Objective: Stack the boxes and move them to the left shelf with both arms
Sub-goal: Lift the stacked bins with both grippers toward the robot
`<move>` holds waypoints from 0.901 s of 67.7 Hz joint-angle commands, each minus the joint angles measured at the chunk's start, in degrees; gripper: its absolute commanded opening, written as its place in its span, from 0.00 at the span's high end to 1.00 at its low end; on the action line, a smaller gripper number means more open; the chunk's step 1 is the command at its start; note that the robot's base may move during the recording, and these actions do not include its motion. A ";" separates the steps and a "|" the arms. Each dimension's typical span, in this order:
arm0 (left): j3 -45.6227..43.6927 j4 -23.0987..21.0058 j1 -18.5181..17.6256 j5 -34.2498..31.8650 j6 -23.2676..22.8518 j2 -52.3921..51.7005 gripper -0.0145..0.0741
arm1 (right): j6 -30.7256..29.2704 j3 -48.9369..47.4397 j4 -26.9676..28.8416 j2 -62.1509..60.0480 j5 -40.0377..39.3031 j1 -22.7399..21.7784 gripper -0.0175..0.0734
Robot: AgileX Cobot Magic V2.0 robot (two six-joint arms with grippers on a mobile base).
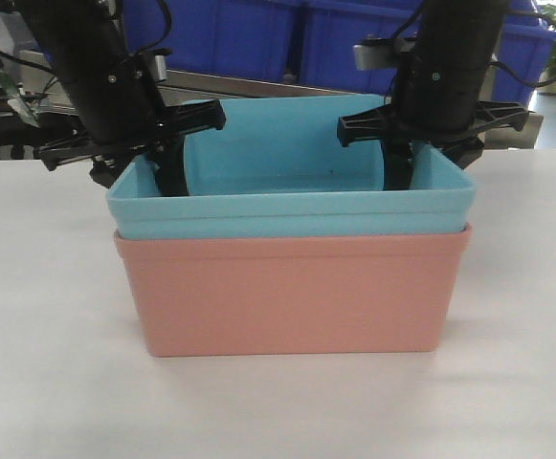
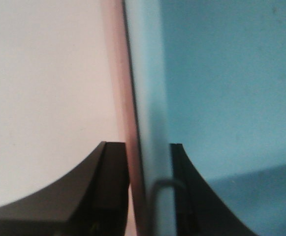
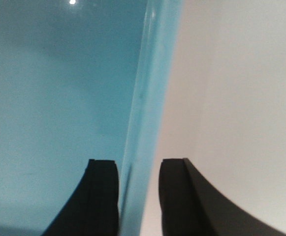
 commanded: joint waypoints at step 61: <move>-1.39 21.40 -8.97 6.26 -18.90 -20.54 0.84 | 0.86 -1.27 -1.25 -18.84 2.92 0.17 0.76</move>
